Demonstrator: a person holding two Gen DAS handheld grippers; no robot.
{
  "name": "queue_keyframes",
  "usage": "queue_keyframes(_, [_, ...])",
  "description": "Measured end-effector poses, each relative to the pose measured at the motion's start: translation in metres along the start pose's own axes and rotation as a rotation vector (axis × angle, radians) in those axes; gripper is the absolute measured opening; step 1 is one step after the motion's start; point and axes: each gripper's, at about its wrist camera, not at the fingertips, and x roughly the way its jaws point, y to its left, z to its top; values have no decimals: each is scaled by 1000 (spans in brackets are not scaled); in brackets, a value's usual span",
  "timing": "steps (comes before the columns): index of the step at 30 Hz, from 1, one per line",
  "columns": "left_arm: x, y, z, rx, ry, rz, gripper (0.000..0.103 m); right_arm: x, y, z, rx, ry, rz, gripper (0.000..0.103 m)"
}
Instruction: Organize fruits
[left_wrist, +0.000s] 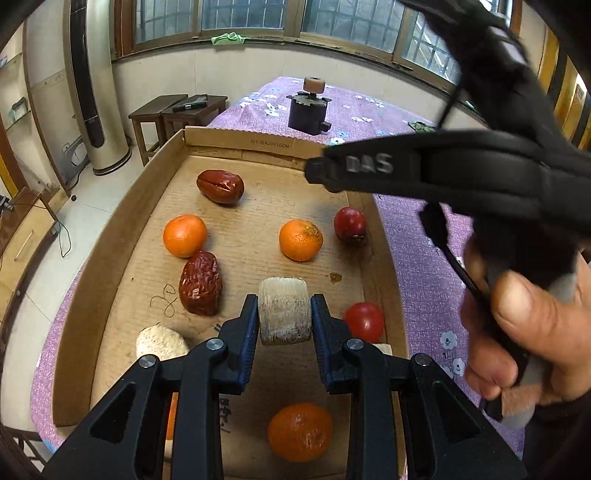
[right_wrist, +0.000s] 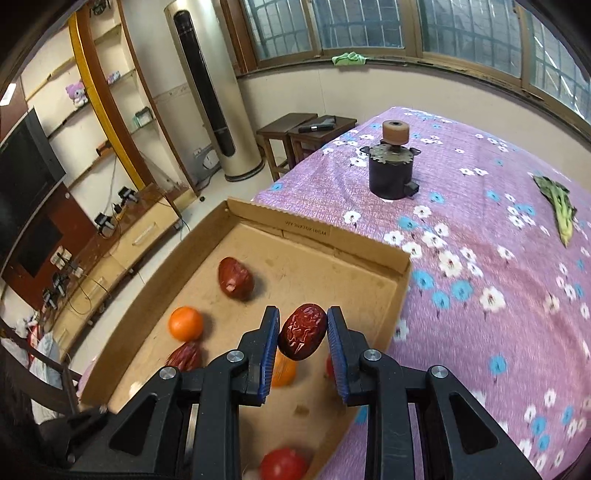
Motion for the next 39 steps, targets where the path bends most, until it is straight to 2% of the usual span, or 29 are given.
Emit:
queue_keyframes(10, [14, 0, 5, 3, 36, 11, 25, 32, -7, 12, -19, 60, -16, 27])
queue_keyframes(22, [29, -2, 9, 14, 72, 48, 25, 58, -8, 7, -49, 124, -37, 28])
queue_keyframes(24, [30, -2, 9, 9, 74, 50, 31, 58, -9, 5, -44, 123, -32, 28])
queue_keyframes(26, [30, -3, 10, 1, 78, 66, 63, 57, -11, 4, -40, 124, -28, 35])
queue_keyframes(27, [28, -2, 10, -9, 74, 71, 66, 56, -11, 3, -41, 121, -24, 38])
queue_keyframes(31, [22, -1, 10, -11, 57, 79, 66, 45, -11, 1, -39, 99, -10, 47])
queue_keyframes(39, [5, -4, 4, -6, 33, 71, 66, 14, -14, -8, -18, 58, 26, 47])
